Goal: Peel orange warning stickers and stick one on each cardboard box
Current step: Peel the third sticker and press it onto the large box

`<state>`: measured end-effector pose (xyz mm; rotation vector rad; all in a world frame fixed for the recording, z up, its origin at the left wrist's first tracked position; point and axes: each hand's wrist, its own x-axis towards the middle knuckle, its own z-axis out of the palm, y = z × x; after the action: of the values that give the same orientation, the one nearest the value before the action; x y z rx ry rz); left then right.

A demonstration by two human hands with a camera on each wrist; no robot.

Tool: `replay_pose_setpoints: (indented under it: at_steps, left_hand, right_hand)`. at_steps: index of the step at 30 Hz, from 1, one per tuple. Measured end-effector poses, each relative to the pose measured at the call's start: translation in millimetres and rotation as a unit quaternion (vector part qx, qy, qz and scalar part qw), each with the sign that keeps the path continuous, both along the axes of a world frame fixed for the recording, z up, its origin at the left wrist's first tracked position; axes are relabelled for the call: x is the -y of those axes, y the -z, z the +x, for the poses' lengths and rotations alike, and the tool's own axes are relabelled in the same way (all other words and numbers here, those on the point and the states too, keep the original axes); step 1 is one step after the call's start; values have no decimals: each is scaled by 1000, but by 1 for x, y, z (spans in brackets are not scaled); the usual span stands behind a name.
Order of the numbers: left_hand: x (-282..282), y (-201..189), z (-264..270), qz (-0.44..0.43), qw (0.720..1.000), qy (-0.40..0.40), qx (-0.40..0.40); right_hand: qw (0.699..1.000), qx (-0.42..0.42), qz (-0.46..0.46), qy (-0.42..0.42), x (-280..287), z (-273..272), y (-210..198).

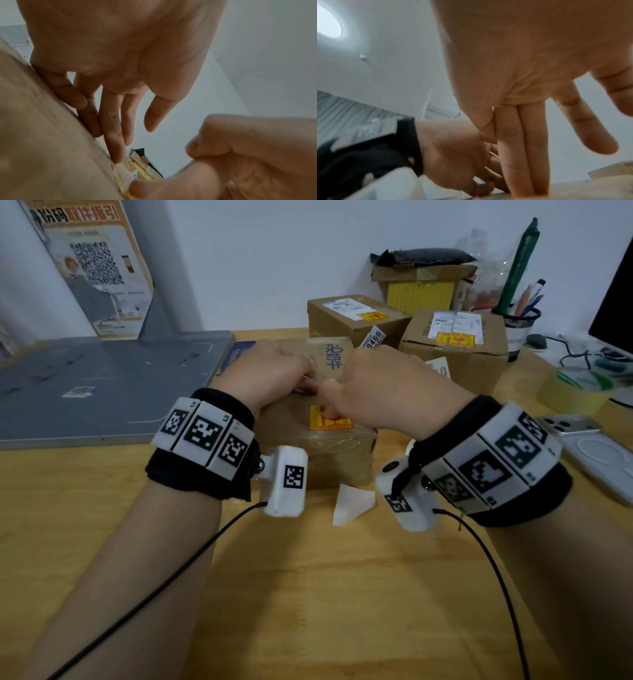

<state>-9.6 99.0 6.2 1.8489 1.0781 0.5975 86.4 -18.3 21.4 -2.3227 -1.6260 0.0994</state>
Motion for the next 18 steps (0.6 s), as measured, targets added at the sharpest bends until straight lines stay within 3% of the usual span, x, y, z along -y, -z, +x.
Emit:
replay_pose_setpoints:
  at_steps: [3, 18]
  left_hand:
    - [0, 0, -1, 10, 1000, 1, -6]
    - [-2, 2, 2, 40, 999, 11, -25]
  right_hand:
    - [999, -47, -1, -5, 0, 1, -3]
    - [1000, -3, -25, 15, -1, 11, -1]
